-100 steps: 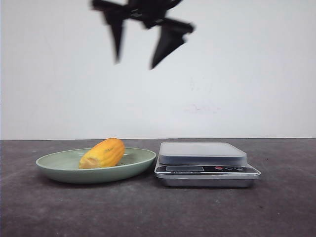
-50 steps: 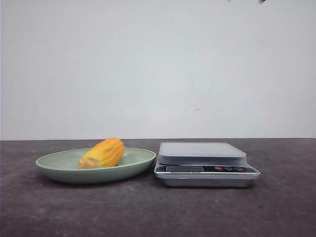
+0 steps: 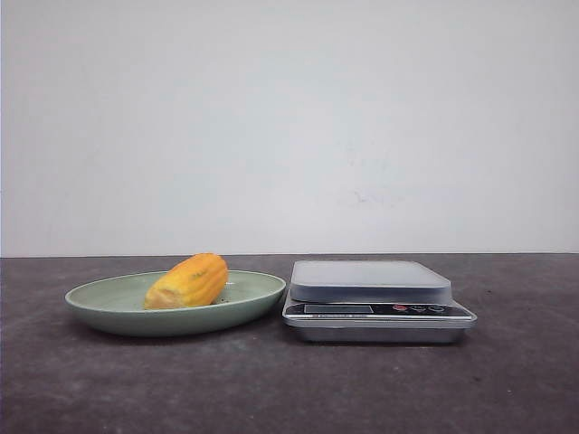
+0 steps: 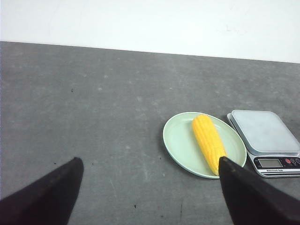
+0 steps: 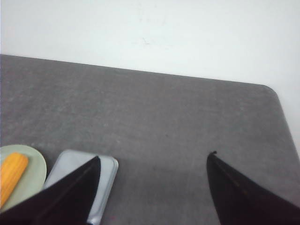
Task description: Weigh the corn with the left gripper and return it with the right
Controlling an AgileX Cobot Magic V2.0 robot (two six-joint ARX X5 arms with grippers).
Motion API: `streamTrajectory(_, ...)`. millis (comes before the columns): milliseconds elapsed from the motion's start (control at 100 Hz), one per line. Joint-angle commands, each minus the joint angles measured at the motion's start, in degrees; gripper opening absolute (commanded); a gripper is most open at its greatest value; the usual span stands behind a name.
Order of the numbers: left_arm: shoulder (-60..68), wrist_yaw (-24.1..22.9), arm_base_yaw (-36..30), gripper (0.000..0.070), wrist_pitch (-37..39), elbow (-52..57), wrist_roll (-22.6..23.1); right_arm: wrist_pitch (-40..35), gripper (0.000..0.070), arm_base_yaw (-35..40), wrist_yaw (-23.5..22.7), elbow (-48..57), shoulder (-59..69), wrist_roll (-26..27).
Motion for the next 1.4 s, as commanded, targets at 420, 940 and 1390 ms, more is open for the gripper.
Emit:
streamTrajectory(420,0.20,0.07,-0.44,0.0524,0.66,0.50,-0.11,-7.23,0.0370,0.13,1.25,-12.39,-28.81,3.61)
streamTrajectory(940,0.20,0.04,-0.44,0.0012,0.35,0.50,-1.11,-11.13,0.0007,0.09,2.69,-12.41,-31.08,5.05)
streamTrajectory(1390,0.20,0.04,-0.44,0.0016,0.48,0.52,-1.14,-11.21,0.0007,0.09,2.71,-12.41,-31.08,5.03)
